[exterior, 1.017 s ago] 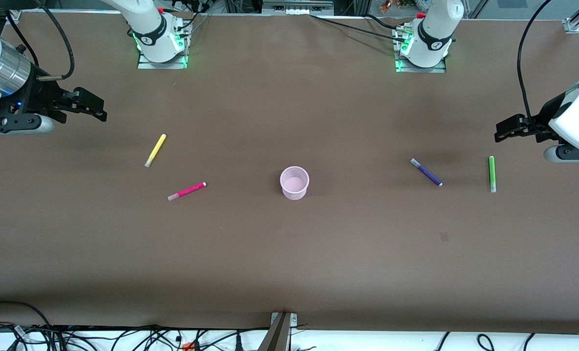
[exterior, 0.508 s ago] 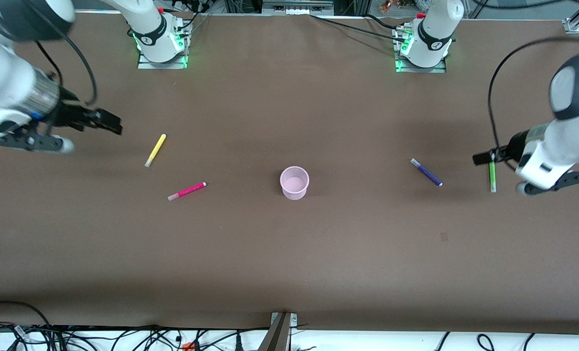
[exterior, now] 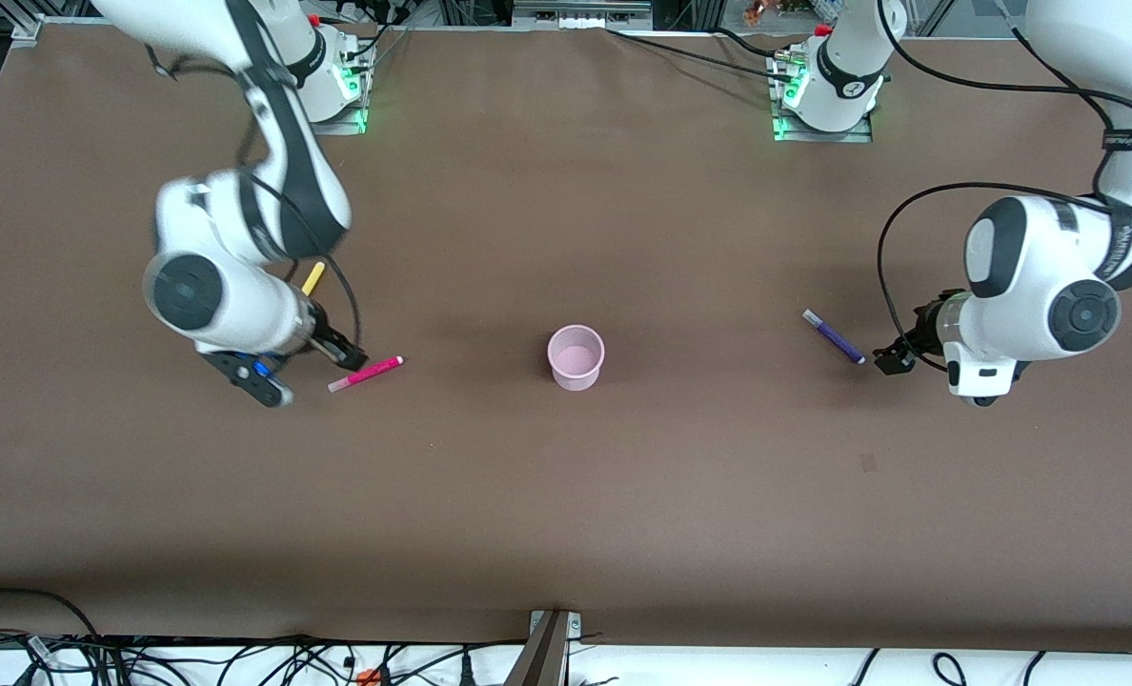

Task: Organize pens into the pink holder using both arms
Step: 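Grasp the pink pen with the right gripper while the left gripper reaches the blue pen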

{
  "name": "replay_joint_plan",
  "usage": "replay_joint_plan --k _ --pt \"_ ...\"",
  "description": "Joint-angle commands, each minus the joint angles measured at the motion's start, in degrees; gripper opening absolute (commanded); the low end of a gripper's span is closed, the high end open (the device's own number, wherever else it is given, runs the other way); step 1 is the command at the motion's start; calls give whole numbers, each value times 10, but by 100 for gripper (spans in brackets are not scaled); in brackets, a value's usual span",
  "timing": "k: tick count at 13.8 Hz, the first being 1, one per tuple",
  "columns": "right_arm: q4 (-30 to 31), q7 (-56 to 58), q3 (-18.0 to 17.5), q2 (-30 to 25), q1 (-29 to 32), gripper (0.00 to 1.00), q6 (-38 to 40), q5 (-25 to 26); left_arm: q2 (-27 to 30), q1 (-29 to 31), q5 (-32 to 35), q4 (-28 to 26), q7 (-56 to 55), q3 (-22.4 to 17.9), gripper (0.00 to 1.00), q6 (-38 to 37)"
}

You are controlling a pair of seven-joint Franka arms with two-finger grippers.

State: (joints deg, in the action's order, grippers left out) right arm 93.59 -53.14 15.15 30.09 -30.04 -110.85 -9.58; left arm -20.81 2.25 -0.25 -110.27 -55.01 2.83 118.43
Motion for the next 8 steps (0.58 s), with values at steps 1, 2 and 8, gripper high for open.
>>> replay_joint_plan --k 1,2,8 --pt "-17 -34 5 42 1 100 -29 -51 10 2 9 -85 -126 -2 100 143" --pt "-17 -29 5 52 1 100 -41 -66 0 3 9 -98 -148 -2 100 180" --pt "20 -26 3 83 -4 87 -112 -104 -39 -9 13 -150 -224 -2 100 300"
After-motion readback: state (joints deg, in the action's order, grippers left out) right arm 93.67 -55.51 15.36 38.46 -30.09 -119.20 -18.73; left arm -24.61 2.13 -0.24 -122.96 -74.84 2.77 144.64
